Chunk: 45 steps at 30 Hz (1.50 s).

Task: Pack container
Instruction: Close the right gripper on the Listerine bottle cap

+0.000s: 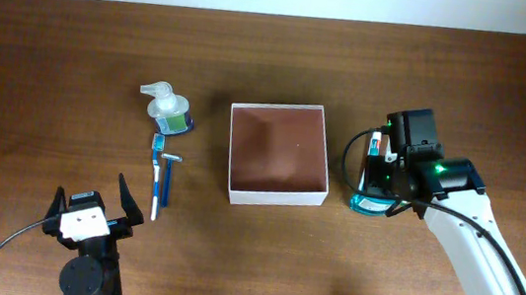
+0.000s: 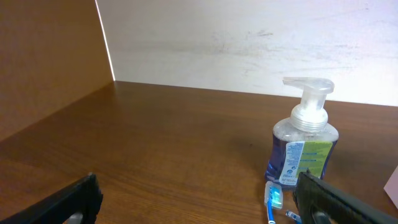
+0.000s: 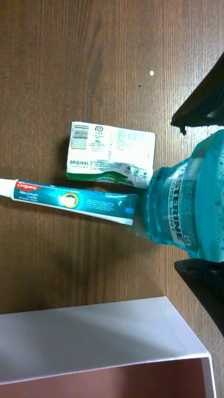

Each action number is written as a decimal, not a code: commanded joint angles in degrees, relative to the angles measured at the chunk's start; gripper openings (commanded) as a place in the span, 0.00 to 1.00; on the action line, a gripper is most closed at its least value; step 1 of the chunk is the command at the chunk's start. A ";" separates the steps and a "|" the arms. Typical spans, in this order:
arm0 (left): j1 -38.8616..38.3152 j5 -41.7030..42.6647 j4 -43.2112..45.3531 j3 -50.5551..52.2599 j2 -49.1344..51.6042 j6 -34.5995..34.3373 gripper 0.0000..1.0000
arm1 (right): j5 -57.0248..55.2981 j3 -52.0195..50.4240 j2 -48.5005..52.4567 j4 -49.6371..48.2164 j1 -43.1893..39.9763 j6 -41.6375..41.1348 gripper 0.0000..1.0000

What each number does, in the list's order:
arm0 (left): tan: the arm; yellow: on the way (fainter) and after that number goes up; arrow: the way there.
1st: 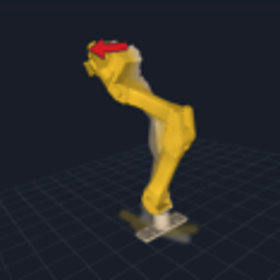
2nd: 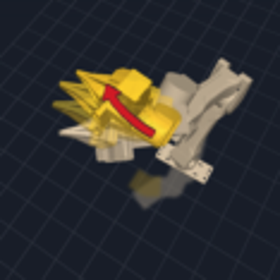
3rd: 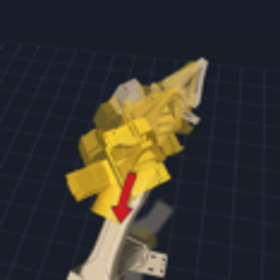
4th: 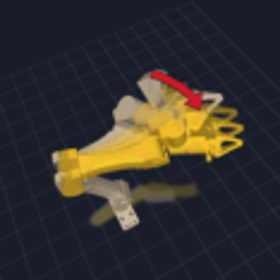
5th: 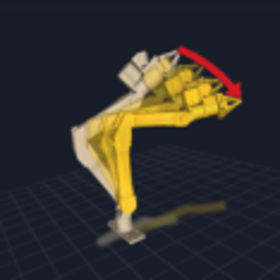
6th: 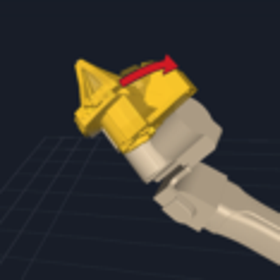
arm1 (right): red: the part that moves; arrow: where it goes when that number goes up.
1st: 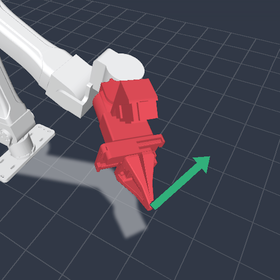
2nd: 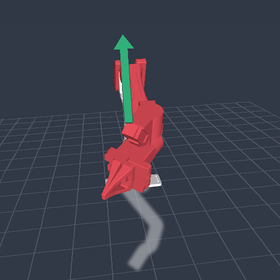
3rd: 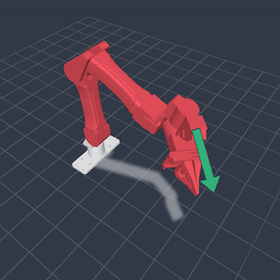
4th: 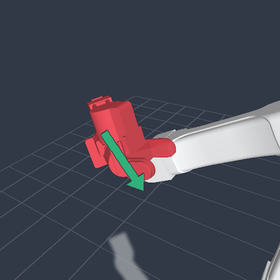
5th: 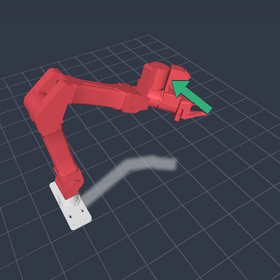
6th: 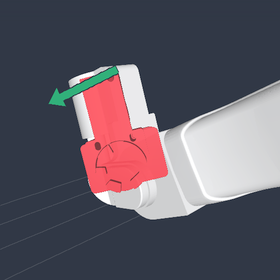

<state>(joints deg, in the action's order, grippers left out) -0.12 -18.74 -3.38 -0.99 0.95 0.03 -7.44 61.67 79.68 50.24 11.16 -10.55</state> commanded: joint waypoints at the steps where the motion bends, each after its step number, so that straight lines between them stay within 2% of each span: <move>1: 0.28 -0.57 0.13 0.35 -0.17 0.48 1.00 | 0.33 0.92 0.09 0.11 0.46 -0.48 0.60; 7: 0.31 -0.59 0.13 0.35 -0.15 0.48 0.99 | 0.35 0.92 0.07 0.17 0.46 -0.46 0.53; 18: 0.28 -0.59 0.13 0.35 -0.17 0.48 0.99 | 0.35 0.92 -2.62 0.46 0.46 -0.48 0.49; 23: 0.28 -0.59 0.13 0.35 -0.17 0.48 0.99 | 0.37 0.92 -3.48 0.50 0.46 -0.48 0.33; 24: 0.28 -0.59 0.13 0.35 -0.15 0.48 0.99 | 0.35 0.92 -3.48 0.50 0.46 -0.48 0.32; 29: 0.28 -0.59 0.13 0.35 -0.17 0.48 0.99 | 0.37 0.92 -3.48 0.55 0.46 -0.50 0.33; 32: 0.31 -0.57 0.13 0.35 -0.17 0.48 0.99 | 0.37 0.92 -3.48 0.92 0.46 -0.79 0.41; 34: 0.31 -0.57 0.13 0.35 -0.15 0.48 0.99 | 0.37 0.92 -3.48 1.51 0.46 -1.05 0.42; 45: 0.28 -0.57 0.13 0.35 -0.15 0.48 0.99 | 0.37 0.92 -3.48 2.49 0.46 -3.39 0.41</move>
<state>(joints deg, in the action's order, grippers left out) -0.12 -18.74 -3.38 -0.99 0.95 0.03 -7.22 61.67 77.08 52.49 11.16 -12.34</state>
